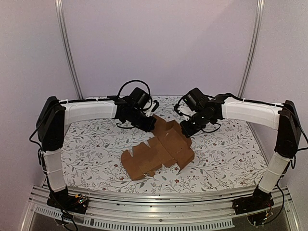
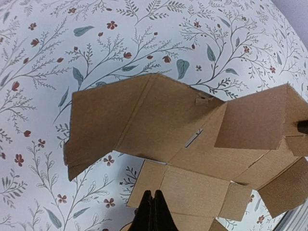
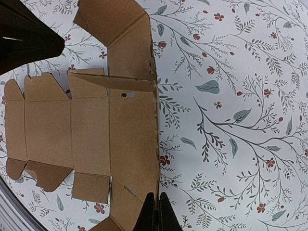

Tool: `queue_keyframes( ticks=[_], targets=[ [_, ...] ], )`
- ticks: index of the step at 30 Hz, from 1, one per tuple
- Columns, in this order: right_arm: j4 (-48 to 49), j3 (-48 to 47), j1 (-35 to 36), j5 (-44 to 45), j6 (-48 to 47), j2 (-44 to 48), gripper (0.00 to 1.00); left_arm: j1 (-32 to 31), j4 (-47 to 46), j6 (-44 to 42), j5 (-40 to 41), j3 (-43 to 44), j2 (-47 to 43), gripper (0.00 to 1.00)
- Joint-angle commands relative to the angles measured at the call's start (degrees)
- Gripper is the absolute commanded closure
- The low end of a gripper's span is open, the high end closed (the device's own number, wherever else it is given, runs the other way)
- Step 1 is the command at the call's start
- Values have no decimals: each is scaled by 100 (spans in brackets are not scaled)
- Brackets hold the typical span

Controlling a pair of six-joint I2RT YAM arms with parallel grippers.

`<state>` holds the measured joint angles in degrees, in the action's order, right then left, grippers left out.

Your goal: Fold the paper box

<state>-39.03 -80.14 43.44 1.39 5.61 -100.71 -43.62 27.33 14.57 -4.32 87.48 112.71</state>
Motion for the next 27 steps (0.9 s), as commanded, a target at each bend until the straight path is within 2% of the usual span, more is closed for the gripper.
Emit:
queue_keyframes(
  ticks=[1,17,27],
  targets=[
    [32,104,-22,-77,110,-112,100,53,166,-39,551,-64,298,100],
    [30,104,-28,-272,202,-133,100,81,294,-37,789,-154,917,100],
    [61,86,-27,-244,263,-167,100,81,324,-33,0,-284,811,100]
  ],
)
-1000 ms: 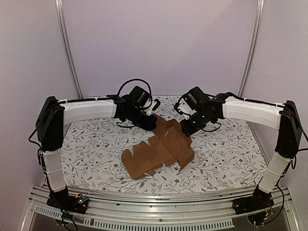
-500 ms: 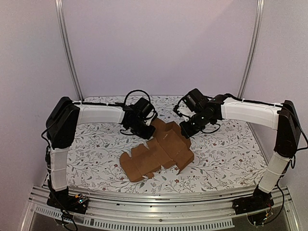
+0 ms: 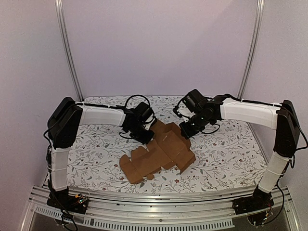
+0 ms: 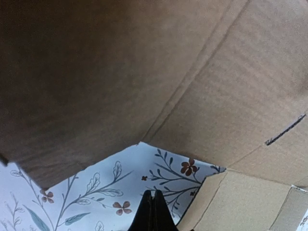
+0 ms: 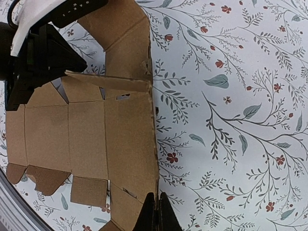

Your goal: Fold the paper box

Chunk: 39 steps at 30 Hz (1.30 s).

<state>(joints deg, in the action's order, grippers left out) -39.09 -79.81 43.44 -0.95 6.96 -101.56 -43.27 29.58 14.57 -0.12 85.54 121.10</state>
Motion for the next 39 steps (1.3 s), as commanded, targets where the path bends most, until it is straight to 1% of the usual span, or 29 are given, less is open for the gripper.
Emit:
queue_keyframes(
  ticks=[1,10,12,21,27,39],
  targets=[
    [68,53,-26,8,129,-80,100,40,105,-58,-457,-90,-52,100],
    [70,53,-26,65,230,-127,100,-40,135,-199,-899,-183,-296,100],
    [60,49,-28,298,280,-148,100,-73,140,-217,-949,-224,-382,100],
    [-15,19,-27,482,356,-265,100,-345,100,-152,-998,-410,-639,100],
    [-12,10,-25,458,393,-318,100,-492,-17,-104,-1060,-469,-503,100],
    [-15,27,-28,417,429,-320,100,-593,-396,-16,-1122,-716,168,100]
  ],
)
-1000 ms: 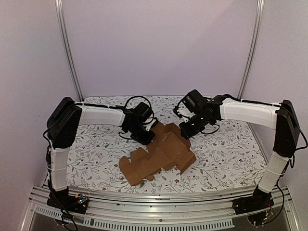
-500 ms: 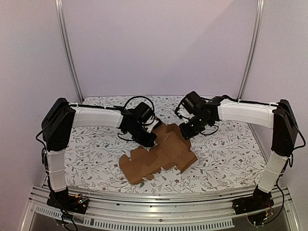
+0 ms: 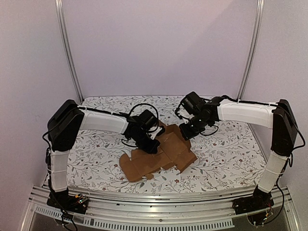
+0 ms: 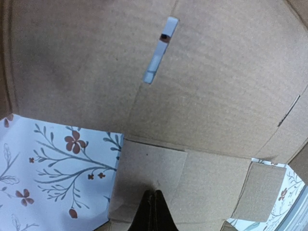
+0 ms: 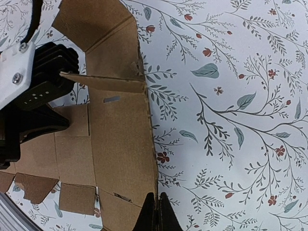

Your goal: Fold the paper box

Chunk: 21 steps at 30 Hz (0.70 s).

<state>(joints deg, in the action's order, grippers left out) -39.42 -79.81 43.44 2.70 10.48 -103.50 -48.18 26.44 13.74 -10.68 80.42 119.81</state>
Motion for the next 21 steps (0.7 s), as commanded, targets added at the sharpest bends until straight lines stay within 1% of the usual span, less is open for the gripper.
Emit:
queue_keyframes(
  ticks=[1,7,14,18,21],
  targets=[
    [21,27,-29,50,80,-126,100,-103,-97,72,-58,-222,322,100],
    [7,1,-28,61,53,-135,100,-104,-64,17,-11,-189,228,100],
    [-28,-1,-23,90,-196,-70,100,-104,-210,55,-104,-146,-450,100],
    [-55,-2,-28,163,-516,51,100,-95,-286,35,50,-210,-949,94],
    [-89,-11,-26,142,-778,135,100,-87,-261,-99,177,-198,-1319,82]
  ],
)
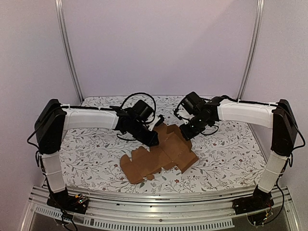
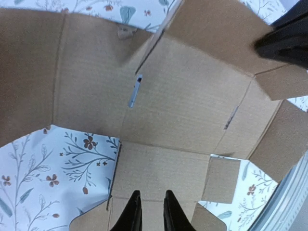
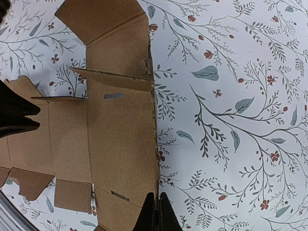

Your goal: Fold the paper box

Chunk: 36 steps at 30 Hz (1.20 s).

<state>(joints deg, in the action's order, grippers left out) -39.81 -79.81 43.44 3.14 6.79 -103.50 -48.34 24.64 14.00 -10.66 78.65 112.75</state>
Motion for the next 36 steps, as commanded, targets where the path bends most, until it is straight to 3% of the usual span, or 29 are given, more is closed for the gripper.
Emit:
queue_keyframes(
  ticks=[1,8,12,19,25,36],
  targets=[
    [-52,-10,-23,59,-486,159,100,-71,-44,-180,237,-17,-727,78],
    [-46,16,-21,91,-1318,453,100,44,104,-550,752,-71,-1524,52],
    [15,97,-11,133,-1891,618,100,198,-118,-706,664,-337,-1926,40],
    [274,390,32,-45,-3186,1055,100,561,-667,-568,604,-1002,-2436,36],
    [298,458,139,-181,-3970,1134,100,1023,-1665,-79,327,-1750,-2873,34],
    [474,365,348,-192,-4265,1067,100,1748,-2782,827,-1272,-1698,-1382,44]
  ],
)
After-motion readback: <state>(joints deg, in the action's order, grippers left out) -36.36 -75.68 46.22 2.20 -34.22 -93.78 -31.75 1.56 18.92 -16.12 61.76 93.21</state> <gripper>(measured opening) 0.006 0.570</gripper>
